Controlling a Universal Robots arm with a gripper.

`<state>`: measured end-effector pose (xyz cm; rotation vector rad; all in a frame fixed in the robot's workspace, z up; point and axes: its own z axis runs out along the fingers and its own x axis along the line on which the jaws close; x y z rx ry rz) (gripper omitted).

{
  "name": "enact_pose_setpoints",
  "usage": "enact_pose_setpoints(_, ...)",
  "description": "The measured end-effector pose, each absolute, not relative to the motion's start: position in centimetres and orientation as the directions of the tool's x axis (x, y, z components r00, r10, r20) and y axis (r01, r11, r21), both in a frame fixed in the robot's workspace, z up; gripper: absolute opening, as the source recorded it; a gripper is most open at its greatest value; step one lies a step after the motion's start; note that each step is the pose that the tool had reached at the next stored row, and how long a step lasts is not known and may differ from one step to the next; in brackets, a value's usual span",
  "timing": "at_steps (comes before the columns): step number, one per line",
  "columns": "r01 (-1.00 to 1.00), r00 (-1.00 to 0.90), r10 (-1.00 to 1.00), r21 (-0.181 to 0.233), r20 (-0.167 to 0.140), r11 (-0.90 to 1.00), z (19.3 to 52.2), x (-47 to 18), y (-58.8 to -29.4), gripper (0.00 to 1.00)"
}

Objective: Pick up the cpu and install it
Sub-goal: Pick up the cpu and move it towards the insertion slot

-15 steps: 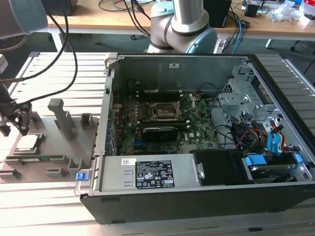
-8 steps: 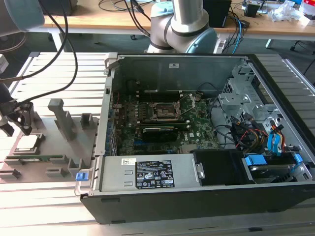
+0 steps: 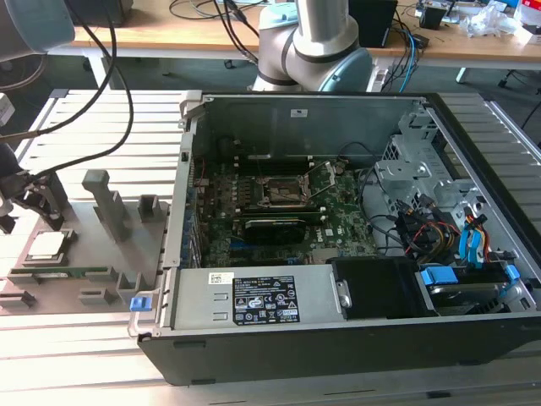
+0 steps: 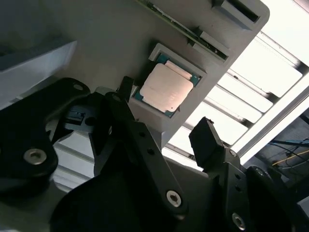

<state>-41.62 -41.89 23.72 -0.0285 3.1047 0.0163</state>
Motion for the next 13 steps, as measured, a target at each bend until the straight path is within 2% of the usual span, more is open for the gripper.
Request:
enact_pose_setpoints(2, -0.019, -0.999, -0.019, -0.009, -0.036, 1.000, 23.5, -41.6, -41.9, 0.74)
enact_pose_setpoints(13, -0.019, -0.999, -0.019, -0.009, -0.036, 1.000, 22.2, -42.2, -41.9, 0.74)
